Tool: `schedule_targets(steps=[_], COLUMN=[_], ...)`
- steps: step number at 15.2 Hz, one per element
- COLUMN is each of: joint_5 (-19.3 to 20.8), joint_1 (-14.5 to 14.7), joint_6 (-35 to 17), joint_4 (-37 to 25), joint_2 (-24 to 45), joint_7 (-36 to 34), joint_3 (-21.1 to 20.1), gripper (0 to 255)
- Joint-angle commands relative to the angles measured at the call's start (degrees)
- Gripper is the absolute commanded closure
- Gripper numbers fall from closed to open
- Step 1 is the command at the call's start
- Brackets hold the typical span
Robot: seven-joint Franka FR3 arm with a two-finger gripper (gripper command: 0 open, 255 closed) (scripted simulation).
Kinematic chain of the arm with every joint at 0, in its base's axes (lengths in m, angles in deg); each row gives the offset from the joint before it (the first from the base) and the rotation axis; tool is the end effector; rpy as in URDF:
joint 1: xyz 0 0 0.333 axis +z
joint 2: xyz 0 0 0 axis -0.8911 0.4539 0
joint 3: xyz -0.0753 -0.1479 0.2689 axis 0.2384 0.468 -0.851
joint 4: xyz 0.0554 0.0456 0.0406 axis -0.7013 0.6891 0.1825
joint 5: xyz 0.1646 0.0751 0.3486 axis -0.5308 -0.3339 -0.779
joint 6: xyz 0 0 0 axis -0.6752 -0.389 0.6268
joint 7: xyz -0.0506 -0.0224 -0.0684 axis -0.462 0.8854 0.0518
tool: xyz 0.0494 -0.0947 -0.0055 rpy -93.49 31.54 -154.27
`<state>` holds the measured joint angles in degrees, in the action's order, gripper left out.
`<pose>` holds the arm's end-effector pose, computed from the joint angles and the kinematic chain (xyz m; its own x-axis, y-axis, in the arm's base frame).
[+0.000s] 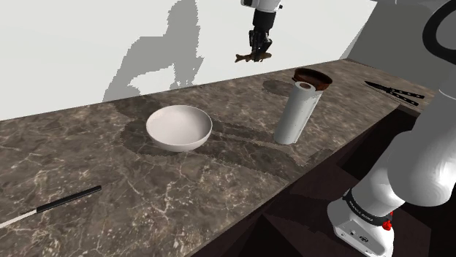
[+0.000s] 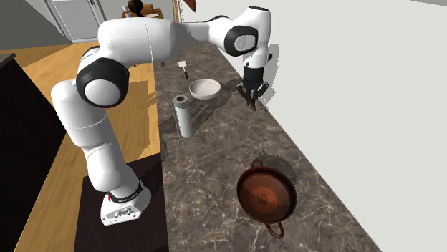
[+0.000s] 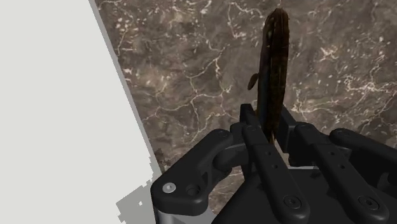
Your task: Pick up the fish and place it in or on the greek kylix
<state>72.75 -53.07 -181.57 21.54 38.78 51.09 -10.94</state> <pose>0.6000 0.0088 0.5711 0.3191 0.9469 -0.0387 0.9477 -0.3183 0.0242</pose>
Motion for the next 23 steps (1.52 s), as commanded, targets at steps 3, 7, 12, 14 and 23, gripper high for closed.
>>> schedule_targets(steps=[3, 7, 12, 14, 23], joint_5=[0.3, 0.8, 1.2, 1.3, 0.7], joint_1=[-2.3, -4.8, -7.9, -9.2, -15.2], joint_6=[-1.1, -2.1, -3.0, -3.2, -3.8], joint_4=[4.1, 7.5, 10.2, 10.8, 9.9], joint_2=[-3.2, -5.9, -8.0, -8.5, -7.5], joint_7=[4.3, 9.0, 15.2, 17.8, 30.2], joint_3=[2.0, 4.3, 7.4, 8.7, 15.1], gripper=[255, 255, 255, 255, 255])
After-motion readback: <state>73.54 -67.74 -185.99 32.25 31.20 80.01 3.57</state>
